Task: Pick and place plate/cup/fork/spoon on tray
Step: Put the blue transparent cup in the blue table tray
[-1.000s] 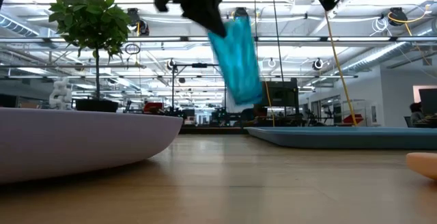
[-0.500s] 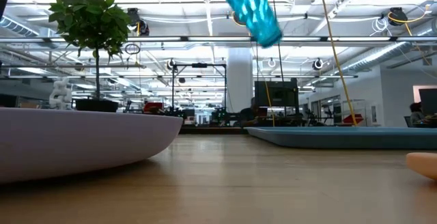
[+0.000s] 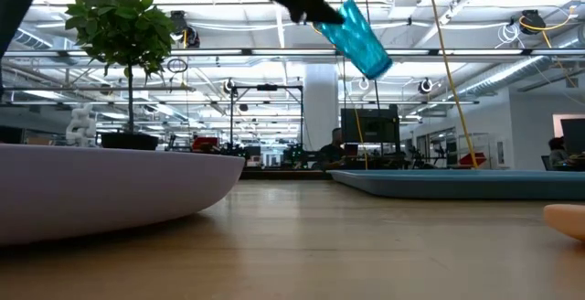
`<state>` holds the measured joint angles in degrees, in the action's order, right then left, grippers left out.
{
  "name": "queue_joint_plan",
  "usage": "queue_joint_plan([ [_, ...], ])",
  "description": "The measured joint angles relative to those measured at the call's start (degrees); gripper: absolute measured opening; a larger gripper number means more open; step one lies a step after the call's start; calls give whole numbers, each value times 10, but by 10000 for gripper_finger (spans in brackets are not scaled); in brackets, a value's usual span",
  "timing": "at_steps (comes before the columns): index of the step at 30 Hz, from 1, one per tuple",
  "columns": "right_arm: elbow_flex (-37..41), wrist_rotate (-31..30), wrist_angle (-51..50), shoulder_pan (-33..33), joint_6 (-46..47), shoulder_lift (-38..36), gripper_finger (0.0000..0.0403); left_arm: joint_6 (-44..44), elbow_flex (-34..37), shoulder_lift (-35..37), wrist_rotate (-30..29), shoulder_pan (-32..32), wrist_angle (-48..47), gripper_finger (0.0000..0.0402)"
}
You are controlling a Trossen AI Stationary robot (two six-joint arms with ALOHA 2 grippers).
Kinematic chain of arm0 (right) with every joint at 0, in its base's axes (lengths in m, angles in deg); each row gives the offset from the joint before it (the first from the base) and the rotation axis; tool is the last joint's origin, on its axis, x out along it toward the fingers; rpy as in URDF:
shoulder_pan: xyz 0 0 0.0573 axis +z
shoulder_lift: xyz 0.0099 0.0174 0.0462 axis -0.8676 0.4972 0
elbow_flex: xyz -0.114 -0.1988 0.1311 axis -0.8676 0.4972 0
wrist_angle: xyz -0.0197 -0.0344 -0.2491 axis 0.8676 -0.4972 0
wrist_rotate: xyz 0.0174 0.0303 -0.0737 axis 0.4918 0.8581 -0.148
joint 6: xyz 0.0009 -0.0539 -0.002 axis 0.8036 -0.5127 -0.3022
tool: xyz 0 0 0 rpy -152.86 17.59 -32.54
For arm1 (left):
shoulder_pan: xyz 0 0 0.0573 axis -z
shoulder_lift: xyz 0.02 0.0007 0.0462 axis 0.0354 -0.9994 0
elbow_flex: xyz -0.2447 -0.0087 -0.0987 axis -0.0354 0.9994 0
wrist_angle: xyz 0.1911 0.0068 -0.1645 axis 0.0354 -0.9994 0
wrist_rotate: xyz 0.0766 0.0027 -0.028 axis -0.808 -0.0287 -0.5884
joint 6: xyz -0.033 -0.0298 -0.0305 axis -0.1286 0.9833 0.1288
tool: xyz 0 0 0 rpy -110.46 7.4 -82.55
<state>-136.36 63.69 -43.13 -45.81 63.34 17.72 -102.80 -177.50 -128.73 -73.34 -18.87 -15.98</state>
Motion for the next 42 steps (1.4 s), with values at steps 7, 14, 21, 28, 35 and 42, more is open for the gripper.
queue_joint_plan([
  [7,0,-5,-3,0,0,0,0,10,-89,-92,0,-30,-83,8],
  [14,0,-5,-19,0,0,0,0,21,-194,-177,-1,-51,-206,17],
  [21,0,-5,-31,0,3,0,0,8,-200,-207,1,-47,-240,13],
  [28,0,-5,-28,0,4,0,0,1,-200,-207,0,-45,-277,18],
  [35,0,-5,-27,0,4,0,0,-4,-166,-207,4,-44,-246,17],
  [42,0,-5,-27,0,4,0,0,-20,-138,-207,1,-44,-208,43],
])
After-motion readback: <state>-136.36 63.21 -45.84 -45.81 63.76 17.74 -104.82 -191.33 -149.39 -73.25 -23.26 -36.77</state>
